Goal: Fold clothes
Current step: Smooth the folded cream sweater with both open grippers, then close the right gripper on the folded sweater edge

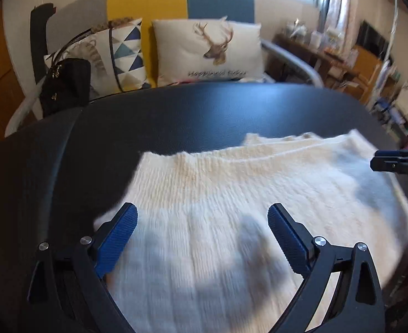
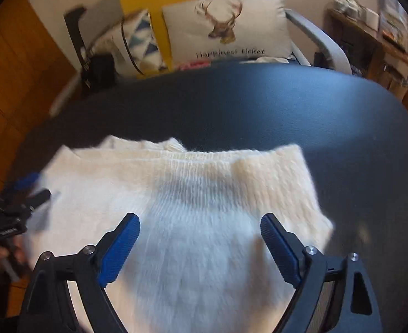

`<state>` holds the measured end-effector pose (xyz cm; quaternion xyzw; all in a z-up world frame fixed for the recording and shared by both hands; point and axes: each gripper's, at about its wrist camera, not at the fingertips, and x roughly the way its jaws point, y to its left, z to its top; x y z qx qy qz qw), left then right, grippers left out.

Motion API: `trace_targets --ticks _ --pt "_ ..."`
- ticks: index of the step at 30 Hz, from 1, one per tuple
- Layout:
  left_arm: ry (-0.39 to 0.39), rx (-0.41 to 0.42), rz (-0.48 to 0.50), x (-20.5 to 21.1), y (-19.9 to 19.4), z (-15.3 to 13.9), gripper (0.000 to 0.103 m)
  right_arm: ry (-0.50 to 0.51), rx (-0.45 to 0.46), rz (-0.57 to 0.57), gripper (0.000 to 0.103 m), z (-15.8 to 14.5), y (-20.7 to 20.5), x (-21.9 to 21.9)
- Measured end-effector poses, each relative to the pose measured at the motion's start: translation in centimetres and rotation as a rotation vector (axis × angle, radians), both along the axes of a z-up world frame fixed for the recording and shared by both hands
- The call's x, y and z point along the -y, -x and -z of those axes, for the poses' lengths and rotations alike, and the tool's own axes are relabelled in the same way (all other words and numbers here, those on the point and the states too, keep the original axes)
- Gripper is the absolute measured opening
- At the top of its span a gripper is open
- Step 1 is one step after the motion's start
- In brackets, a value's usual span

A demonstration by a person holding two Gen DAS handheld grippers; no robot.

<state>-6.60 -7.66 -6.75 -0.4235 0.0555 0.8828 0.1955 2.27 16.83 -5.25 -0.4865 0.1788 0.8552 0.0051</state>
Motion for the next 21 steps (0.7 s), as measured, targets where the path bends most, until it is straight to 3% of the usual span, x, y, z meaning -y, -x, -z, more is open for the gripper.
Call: trace_targets --ticks 3,6,9,14,21 --pt "-0.091 0.018 -0.031 2.0 -3.1 -0.5 0.097 0.159 -0.018 0.057 0.092 0.1 -4.6 -2.5" --pt "-0.144 0.057 -0.091 3.8 -5.9 -0.2 0.097 0.167 0.021 0.124 0.092 1.4 -8.3 -4.0" --pt "-0.148 0.095 -0.137 5.5 -7.4 0.8 0.097 0.177 0.046 0.174 0.092 2.6 -10.8 -4.9" --pt "-0.181 0.169 -0.161 7.1 -8.7 2.4 0.097 0.232 0.030 0.171 0.092 3.6 -10.1 -5.0" --pt "-0.194 0.152 -0.094 6.7 -9.2 1.8 0.097 0.087 0.132 0.086 0.094 3.8 -6.4 -4.0"
